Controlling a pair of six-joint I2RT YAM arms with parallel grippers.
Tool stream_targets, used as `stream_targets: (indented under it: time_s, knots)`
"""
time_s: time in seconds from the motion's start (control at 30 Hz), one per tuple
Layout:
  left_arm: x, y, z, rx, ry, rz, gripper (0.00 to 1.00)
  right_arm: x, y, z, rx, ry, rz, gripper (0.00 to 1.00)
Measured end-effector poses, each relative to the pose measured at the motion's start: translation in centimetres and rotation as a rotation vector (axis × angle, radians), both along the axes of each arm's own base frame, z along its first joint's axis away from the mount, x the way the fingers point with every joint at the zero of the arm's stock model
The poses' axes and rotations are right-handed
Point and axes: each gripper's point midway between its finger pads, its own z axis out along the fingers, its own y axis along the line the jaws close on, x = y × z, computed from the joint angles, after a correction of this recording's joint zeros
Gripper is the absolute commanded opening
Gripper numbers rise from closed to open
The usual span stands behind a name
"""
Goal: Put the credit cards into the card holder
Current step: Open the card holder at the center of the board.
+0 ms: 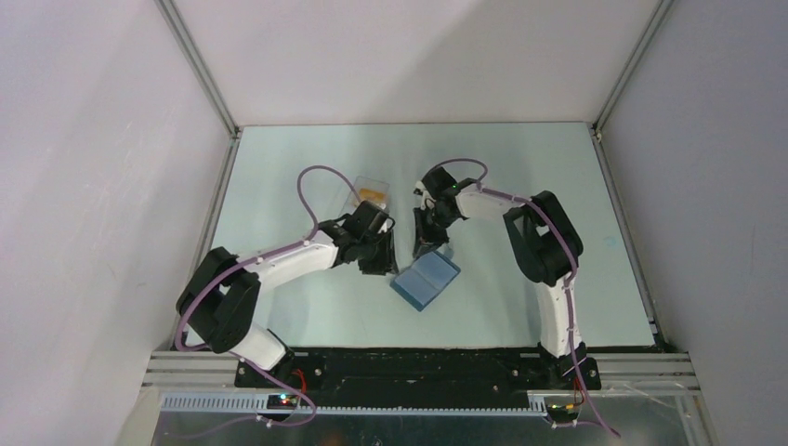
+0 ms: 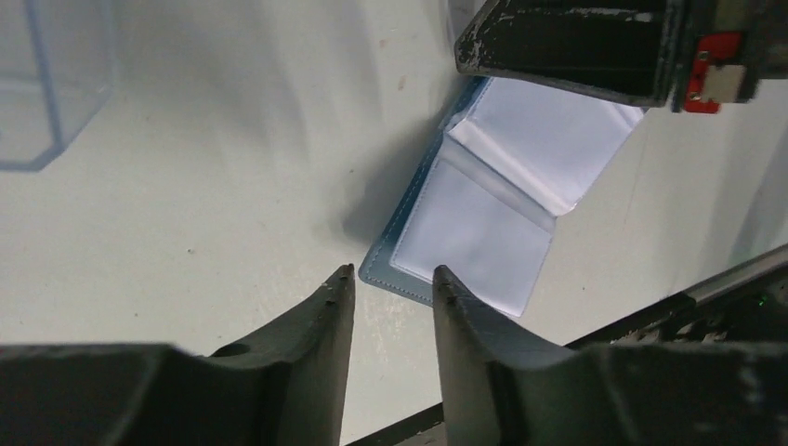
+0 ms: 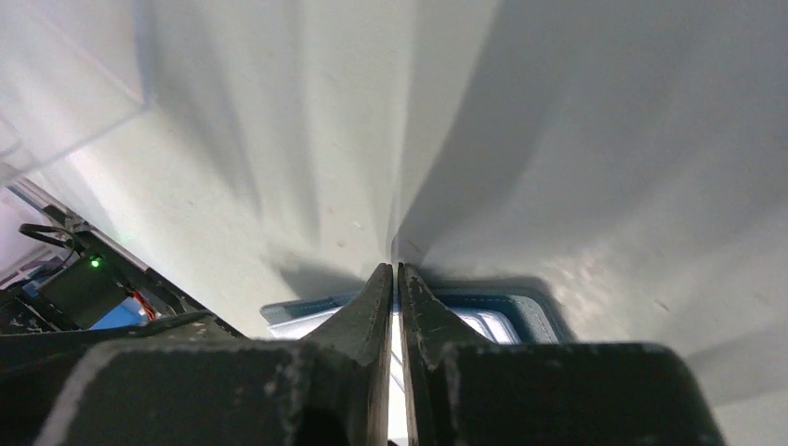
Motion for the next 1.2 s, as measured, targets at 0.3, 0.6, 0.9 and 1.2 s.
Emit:
stream_targets:
  time_s: [0.3,0.6,0.9,1.2]
  knots:
    - [0.0,-2.5,2.1,-0.033,-0.063,-0.087,0.54,-3.2,-3.6,-0.1,-0.074,0.054,-0.043,0.11]
    - [0.5,-2.1,4.9,-0.064,-0.147,-0.064,0.75,-7.0,-7.0,-0.2,-0.149,0.124,-0.102,0.17]
    - [1.9,-0.8,7.1,-0.099,-0.205,-0.008,0.76,-8.0,-10.2,-0.1,-0.179,0.167,-0.172,0.21]
    - [5.0,3.0,7.1,-0.057,-0.230,0.080,0.76,-7.4,-12.3,0.3,-0.200,0.129,-0.205,0.23]
